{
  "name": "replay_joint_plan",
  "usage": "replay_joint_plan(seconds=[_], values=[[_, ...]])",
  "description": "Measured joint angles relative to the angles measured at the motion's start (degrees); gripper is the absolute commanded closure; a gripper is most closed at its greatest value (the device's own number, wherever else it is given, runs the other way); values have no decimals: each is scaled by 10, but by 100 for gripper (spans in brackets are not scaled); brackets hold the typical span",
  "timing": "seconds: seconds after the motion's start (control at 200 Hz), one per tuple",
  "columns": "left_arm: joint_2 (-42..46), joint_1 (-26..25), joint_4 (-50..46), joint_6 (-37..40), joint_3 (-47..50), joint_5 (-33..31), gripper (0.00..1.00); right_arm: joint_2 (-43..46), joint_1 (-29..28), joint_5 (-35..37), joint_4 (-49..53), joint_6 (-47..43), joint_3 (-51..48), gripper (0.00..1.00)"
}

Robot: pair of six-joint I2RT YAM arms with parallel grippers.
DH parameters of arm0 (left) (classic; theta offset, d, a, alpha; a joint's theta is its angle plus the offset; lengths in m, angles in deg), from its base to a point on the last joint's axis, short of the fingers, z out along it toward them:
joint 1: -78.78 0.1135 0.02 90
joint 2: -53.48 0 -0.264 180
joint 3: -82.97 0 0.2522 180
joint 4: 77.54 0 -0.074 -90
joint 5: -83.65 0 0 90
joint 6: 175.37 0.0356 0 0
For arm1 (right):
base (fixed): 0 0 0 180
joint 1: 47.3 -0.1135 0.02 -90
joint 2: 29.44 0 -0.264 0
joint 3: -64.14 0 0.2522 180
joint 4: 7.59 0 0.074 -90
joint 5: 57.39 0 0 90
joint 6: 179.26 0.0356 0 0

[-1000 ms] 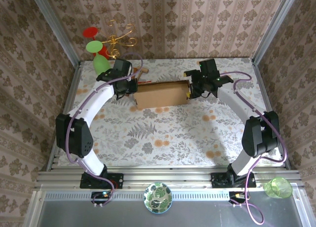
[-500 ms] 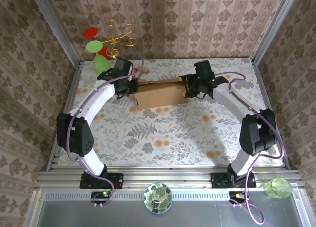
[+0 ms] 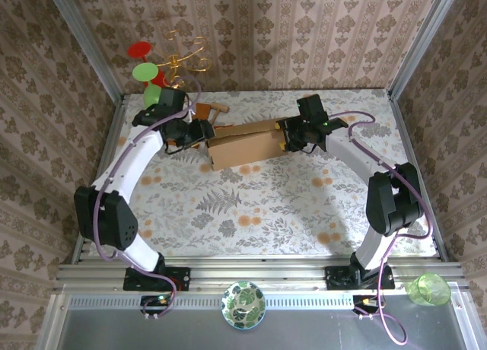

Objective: Fold the paper box

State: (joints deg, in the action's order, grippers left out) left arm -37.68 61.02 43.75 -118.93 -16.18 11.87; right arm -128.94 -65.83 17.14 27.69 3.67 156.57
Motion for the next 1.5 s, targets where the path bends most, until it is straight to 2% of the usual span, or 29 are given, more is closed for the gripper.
replay_joint_plan(seconds=[0.11, 0.265, 0.635, 0.755, 0.995, 1.09, 1.195, 1.375, 1.5], values=[[4, 17, 4, -13, 0, 12, 48, 0, 0, 0, 0, 0, 0, 46], [-14, 20, 8, -19, 0, 21, 54, -1, 0, 0, -1, 0, 0, 47], [-38, 14, 83, -34, 55, 41, 91, -2, 1, 0, -4, 0, 0, 49], [-30, 13, 104, -40, 70, 46, 99, -2, 3, 0, -4, 0, 0, 50], [-7, 10, 115, -40, 94, 51, 95, -1, 5, 0, -15, -3, -7, 54], [1, 8, 99, -41, 94, 51, 81, 8, 7, -1, -23, -9, -19, 57], [22, 6, 81, -46, 92, 45, 72, 23, 10, -7, -27, -20, -38, 61], [73, 7, 75, -55, 77, 40, 73, 66, 20, -19, -29, -60, -86, 63], [77, 6, 89, -64, 75, 41, 75, 104, 34, -20, -6, -93, -139, 64]])
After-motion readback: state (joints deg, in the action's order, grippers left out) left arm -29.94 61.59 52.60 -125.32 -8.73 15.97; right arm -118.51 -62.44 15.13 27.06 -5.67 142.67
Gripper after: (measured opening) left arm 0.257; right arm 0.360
